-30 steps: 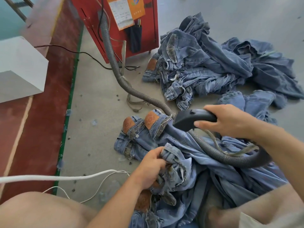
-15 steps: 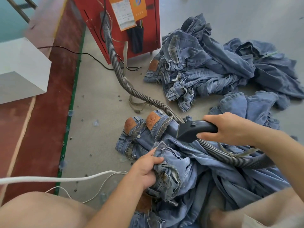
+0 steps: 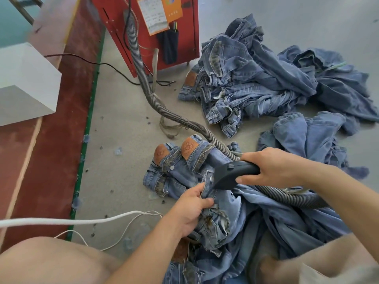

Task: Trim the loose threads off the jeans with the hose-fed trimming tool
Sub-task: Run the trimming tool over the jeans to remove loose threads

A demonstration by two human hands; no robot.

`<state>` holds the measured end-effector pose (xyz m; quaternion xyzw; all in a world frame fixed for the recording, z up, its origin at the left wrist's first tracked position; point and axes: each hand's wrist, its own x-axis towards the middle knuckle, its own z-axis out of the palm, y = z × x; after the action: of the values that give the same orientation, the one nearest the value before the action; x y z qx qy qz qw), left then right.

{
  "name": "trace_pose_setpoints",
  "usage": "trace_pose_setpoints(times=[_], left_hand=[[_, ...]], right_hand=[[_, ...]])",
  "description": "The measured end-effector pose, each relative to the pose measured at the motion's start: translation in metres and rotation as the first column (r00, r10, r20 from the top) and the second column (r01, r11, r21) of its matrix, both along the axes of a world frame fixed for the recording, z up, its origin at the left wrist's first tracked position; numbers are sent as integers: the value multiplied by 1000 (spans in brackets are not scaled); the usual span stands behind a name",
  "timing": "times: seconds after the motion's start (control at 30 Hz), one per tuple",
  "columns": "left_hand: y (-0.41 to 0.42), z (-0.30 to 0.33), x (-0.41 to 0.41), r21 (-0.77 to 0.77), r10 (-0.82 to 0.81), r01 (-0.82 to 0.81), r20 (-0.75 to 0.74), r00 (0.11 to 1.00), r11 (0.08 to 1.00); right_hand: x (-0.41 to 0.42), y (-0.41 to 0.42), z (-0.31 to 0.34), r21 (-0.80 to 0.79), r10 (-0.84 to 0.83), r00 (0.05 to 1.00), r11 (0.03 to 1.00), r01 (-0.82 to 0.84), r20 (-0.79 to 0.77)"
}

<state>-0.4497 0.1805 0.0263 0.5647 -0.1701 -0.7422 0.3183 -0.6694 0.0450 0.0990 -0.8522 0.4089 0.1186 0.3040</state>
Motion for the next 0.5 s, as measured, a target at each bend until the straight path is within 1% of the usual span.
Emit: trace_pose_setpoints(times=[0.1, 0.13, 0.2, 0.3, 0.4, 0.43, 0.5], left_hand=[[5, 3, -6, -74, -110, 122, 146, 983, 990], [6, 3, -7, -91, -125, 142, 172, 977, 986], [5, 1, -4, -109, -106, 132, 216, 971, 985], [1, -3, 5, -154, -70, 114, 263, 962, 982], [3, -4, 3, -220, -137, 213, 314, 939, 952], [4, -4, 0, -229, -165, 248, 330, 930, 941], [8, -3, -5, -237, -200, 286, 330, 923, 929]], right_hand=[[11, 2, 2, -67, -17, 992, 997, 25, 122], [12, -1, 4, -80, -41, 986, 995, 54, 164], [6, -10, 13, -44, -95, 975, 993, 106, 202], [-10, -19, 26, 19, -94, 987, 996, 92, 132], [-4, -6, 19, 57, -12, 998, 998, 9, 61], [3, 0, 14, 35, 21, 998, 999, -23, 56], [16, 8, 7, -50, 44, 995, 998, -39, 94]])
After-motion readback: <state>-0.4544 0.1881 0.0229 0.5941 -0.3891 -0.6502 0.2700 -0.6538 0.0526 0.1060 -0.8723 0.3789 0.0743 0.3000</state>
